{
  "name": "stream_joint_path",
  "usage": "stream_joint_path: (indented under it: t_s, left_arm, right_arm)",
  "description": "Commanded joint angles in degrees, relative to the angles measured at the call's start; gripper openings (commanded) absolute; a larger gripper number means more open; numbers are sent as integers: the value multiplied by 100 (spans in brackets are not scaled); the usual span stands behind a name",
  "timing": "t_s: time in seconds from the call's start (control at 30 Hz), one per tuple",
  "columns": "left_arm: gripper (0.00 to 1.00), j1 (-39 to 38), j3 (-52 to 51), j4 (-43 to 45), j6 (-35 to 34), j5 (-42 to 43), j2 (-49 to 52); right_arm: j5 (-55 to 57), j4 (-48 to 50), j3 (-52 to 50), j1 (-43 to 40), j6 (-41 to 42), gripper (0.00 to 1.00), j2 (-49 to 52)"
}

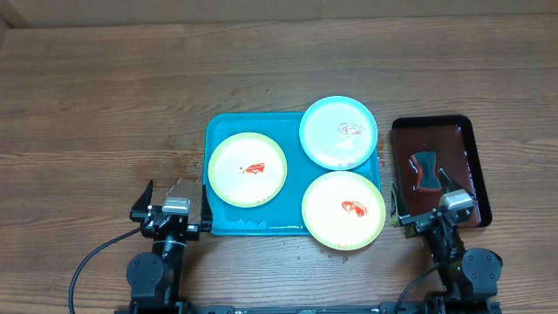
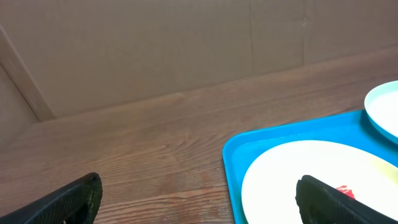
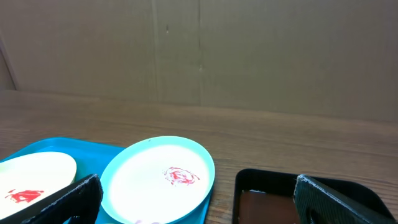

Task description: Clean dirty plates on tray and stack at the side

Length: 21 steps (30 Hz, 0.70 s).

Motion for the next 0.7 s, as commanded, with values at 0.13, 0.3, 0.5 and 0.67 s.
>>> stream_joint_path:
  t_s: [0.13,0.3,0.5,0.67]
  left_arm:
    - [100,-35,-22,-2,109,-15,-59]
    - [100,-35,-22,-2,109,-15,-59]
    - [100,-35,-22,-2,109,-15,-59]
    - [100,-35,-22,7,109,-7,-59]
  right_arm:
    - [-22,31,-57,31,2,100,-55]
    - [44,31,-57,31,2,100,-55]
    - [50,44,-57,31,0,100,-55]
    - [46,50,-57,31,2,100,-55]
